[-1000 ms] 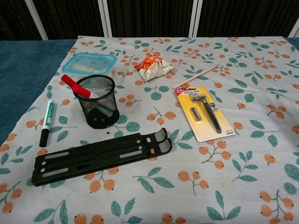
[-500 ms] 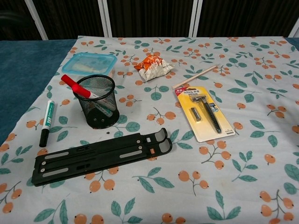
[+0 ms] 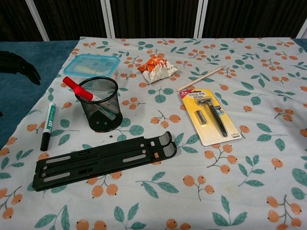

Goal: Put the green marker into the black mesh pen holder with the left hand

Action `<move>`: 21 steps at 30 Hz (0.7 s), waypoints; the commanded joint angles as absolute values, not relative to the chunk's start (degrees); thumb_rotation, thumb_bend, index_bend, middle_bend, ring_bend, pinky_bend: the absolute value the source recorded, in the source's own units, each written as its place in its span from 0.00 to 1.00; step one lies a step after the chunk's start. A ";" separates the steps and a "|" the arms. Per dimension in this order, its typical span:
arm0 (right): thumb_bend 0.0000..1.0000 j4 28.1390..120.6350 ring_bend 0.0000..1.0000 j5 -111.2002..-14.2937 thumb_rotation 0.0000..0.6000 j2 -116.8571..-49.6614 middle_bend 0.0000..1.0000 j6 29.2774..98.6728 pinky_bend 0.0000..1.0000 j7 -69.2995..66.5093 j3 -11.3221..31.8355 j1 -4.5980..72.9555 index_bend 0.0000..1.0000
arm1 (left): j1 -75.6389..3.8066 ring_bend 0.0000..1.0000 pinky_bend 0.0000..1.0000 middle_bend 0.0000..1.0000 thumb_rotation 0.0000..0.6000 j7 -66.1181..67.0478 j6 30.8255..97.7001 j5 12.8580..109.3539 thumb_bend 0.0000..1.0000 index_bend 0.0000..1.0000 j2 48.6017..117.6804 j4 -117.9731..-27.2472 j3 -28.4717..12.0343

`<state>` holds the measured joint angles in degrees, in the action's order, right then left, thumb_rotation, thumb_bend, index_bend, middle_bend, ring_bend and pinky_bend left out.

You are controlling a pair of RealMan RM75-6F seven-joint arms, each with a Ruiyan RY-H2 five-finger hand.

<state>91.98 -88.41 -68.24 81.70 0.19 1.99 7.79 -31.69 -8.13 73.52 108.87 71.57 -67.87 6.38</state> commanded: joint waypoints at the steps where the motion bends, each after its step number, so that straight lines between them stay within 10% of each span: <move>1: 0.17 92.01 0.00 -88.35 1.00 -68.22 0.00 81.65 0.18 0.14 2.02 7.81 0.00 | -32.64 0.19 0.31 0.25 1.00 -6.93 71.90 108.74 0.15 0.31 72.08 -67.48 6.62; 21: 0.17 92.15 0.00 -88.23 1.00 -67.87 0.00 81.38 0.18 -0.61 2.07 7.91 0.00 | -36.83 0.19 0.30 0.32 1.00 1.99 62.47 107.27 0.24 0.38 77.51 -67.18 7.03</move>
<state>92.14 -88.24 -67.88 81.39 -0.60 2.07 7.92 -36.52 1.44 63.01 107.53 77.11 -67.04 7.02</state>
